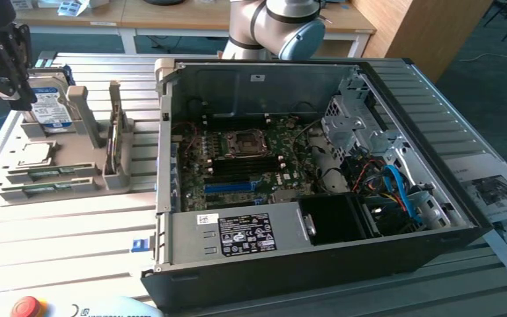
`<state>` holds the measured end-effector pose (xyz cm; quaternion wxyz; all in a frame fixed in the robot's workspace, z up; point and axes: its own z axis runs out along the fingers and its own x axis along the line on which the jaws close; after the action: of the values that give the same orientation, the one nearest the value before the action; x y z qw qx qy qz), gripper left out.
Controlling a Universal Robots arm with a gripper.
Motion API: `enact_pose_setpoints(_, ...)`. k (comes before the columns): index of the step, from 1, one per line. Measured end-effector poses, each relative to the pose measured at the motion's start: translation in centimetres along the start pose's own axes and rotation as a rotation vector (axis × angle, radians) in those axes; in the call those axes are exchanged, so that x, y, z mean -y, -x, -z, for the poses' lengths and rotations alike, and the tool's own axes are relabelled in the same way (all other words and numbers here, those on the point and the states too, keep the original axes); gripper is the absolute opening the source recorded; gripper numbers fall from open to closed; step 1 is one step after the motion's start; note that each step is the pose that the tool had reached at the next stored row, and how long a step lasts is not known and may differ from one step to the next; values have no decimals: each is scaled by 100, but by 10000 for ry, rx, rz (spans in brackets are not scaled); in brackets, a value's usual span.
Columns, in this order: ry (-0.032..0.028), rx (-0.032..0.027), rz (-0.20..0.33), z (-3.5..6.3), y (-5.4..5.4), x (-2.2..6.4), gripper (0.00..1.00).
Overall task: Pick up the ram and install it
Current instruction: 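Pick up the ram and move it above insertion slot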
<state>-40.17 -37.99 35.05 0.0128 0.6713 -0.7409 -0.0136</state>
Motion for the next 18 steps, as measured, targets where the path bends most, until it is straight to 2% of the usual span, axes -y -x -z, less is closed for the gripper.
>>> enact_pose_setpoints(6, -5, -57, 3, -36, 0, 1, 24)
enact_pose_setpoints(18, -23, -57, 5, -63, 0, 3, 24)
